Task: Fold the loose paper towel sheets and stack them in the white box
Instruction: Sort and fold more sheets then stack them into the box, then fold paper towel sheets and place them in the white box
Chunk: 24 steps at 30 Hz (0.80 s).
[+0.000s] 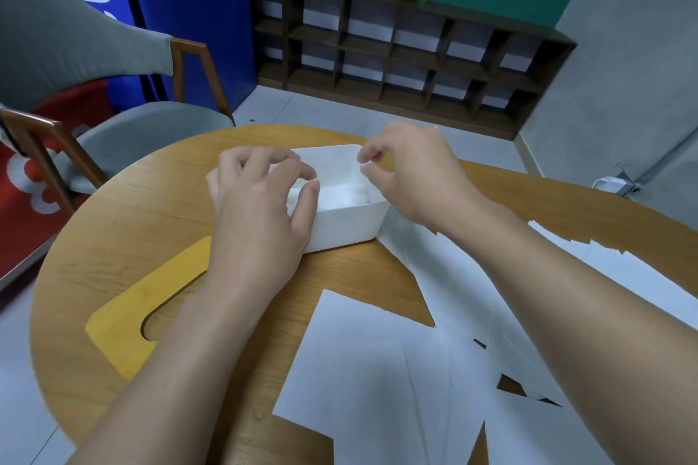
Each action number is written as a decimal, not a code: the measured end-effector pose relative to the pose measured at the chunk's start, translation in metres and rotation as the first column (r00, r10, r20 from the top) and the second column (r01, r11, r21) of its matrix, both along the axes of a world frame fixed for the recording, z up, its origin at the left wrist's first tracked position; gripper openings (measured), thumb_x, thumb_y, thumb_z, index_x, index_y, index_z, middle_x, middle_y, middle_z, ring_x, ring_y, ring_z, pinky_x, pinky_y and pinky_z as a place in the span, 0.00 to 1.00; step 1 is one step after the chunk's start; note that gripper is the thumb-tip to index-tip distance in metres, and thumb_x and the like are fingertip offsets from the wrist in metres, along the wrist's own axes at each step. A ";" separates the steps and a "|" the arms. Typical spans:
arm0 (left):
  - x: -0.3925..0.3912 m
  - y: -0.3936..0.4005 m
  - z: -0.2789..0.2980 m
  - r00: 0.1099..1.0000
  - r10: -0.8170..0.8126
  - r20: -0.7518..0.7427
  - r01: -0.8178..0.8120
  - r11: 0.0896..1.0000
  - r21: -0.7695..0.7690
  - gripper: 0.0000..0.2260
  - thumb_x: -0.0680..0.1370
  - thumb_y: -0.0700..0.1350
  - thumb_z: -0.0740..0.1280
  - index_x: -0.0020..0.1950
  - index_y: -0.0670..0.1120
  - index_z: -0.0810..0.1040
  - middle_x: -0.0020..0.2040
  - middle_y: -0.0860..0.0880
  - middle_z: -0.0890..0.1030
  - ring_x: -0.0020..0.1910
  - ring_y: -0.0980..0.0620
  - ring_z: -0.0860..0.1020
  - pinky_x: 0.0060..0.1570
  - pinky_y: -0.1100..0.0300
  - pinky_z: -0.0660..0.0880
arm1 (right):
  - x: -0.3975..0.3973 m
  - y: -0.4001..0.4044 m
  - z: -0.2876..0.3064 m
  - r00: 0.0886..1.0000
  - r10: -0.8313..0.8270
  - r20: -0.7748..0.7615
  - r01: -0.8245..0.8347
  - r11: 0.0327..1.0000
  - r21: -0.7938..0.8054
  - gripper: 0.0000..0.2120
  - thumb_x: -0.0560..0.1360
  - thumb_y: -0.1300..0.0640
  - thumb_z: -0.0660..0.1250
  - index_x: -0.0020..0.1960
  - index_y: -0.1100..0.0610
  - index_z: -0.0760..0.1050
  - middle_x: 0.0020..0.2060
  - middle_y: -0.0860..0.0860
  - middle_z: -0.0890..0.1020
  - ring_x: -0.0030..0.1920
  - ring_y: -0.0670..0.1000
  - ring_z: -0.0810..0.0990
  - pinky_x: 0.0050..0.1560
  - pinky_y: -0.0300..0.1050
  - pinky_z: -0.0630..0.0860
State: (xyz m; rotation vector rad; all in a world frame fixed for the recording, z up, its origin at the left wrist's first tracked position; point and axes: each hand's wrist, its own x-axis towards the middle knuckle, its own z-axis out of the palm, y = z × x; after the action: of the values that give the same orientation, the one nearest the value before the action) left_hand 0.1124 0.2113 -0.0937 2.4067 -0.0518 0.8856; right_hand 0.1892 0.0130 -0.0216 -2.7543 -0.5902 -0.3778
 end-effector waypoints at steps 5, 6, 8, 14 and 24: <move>-0.025 -0.031 0.006 0.966 -0.248 0.068 0.247 0.969 0.023 0.07 0.83 0.43 0.73 0.61 0.49 0.86 0.60 0.53 0.81 0.64 0.49 0.73 0.64 0.68 0.65 | -0.058 -0.029 -0.004 0.999 0.030 0.020 -0.033 0.982 0.185 0.03 0.82 0.49 0.73 0.53 0.44 0.87 0.46 0.39 0.81 0.42 0.38 0.74 0.45 0.34 0.65; -0.030 -0.040 0.003 0.952 -0.299 0.063 0.299 0.954 0.018 0.07 0.83 0.42 0.73 0.60 0.48 0.86 0.59 0.53 0.81 0.63 0.49 0.73 0.64 0.68 0.66 | -0.073 -0.038 -0.008 1.000 0.023 -0.002 -0.022 0.975 0.222 0.02 0.82 0.49 0.74 0.52 0.43 0.87 0.45 0.39 0.81 0.43 0.39 0.76 0.44 0.33 0.65; -0.038 -0.058 -0.006 0.921 -0.389 0.033 0.389 0.921 0.000 0.06 0.83 0.40 0.73 0.59 0.48 0.86 0.58 0.53 0.81 0.61 0.49 0.75 0.63 0.63 0.70 | -0.103 -0.057 -0.022 0.997 0.000 -0.082 0.022 0.962 0.273 0.02 0.81 0.48 0.75 0.51 0.43 0.86 0.46 0.39 0.81 0.45 0.44 0.78 0.44 0.33 0.68; -0.051 -0.104 -0.036 0.818 -0.561 -0.125 0.564 0.826 -0.020 0.05 0.82 0.41 0.72 0.54 0.50 0.86 0.54 0.56 0.82 0.56 0.51 0.76 0.57 0.54 0.74 | -0.154 -0.108 -0.066 0.972 -0.105 -0.210 0.164 0.943 0.289 0.01 0.81 0.47 0.75 0.52 0.43 0.86 0.46 0.39 0.81 0.49 0.39 0.78 0.45 0.30 0.68; -0.053 -0.110 -0.045 0.783 -0.489 -0.385 0.577 0.802 0.155 0.13 0.81 0.62 0.70 0.58 0.55 0.80 0.53 0.58 0.78 0.57 0.53 0.75 0.58 0.55 0.73 | -0.181 -0.145 -0.113 0.953 -0.146 -0.265 0.246 0.884 0.398 0.02 0.81 0.50 0.74 0.49 0.44 0.84 0.45 0.39 0.82 0.48 0.43 0.79 0.48 0.37 0.71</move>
State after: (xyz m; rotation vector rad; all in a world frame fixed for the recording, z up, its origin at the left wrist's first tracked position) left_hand 0.0597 0.1011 -0.1391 2.5352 -0.7421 0.2110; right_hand 0.0081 -0.1321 -0.1348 -2.3856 -0.1409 -0.1985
